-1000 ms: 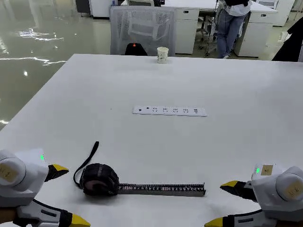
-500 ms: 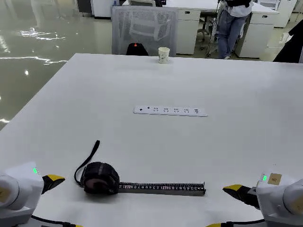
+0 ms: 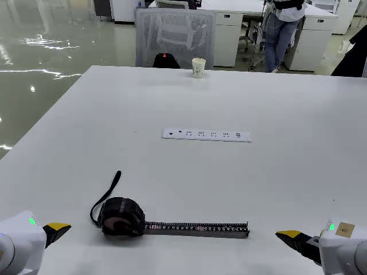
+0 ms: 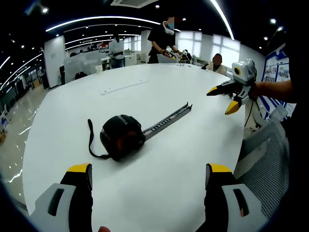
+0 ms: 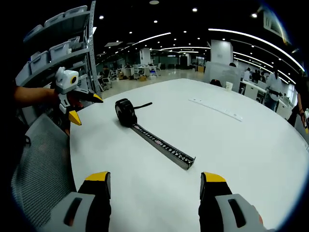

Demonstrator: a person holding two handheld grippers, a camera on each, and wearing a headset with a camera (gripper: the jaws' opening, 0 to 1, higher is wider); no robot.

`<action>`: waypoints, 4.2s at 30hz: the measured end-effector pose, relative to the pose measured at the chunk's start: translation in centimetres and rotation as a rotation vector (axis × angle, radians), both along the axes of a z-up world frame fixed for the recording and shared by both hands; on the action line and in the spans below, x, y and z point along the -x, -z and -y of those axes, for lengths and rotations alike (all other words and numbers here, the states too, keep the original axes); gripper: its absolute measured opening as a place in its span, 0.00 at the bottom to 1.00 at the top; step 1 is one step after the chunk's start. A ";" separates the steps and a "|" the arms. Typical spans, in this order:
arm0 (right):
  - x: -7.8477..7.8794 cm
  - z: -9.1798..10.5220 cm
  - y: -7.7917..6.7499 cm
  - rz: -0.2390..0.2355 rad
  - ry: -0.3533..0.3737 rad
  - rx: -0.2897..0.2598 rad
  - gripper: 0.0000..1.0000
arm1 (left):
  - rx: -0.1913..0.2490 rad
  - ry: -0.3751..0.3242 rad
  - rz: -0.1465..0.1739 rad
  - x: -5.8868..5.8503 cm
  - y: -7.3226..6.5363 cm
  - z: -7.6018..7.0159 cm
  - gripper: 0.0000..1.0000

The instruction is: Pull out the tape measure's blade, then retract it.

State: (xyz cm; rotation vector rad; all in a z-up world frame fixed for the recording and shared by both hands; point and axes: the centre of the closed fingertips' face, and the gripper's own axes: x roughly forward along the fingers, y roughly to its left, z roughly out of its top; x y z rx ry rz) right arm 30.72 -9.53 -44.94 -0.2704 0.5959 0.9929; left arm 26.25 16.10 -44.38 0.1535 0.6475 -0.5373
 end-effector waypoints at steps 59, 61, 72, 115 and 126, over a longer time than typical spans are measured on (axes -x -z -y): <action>2.6 -1.9 -2.3 0.042 0.176 -0.115 0.98 | 0.060 -0.211 0.101 1.6 -2.4 2.8 0.99; 2.6 -1.9 -2.4 0.041 0.189 -0.118 0.98 | 0.048 -0.221 0.104 1.6 -2.5 2.8 0.99; 2.6 -2.0 -2.6 0.039 0.226 -0.130 0.99 | 0.057 -0.273 0.109 1.7 -2.7 2.7 0.99; 3.1 -3.0 -3.0 0.046 0.242 -0.143 0.99 | 0.081 -0.343 0.119 1.9 -2.8 3.3 0.99; 3.1 -3.1 -3.1 0.046 0.238 -0.148 0.98 | 0.088 -0.357 0.124 1.6 -2.9 3.3 0.99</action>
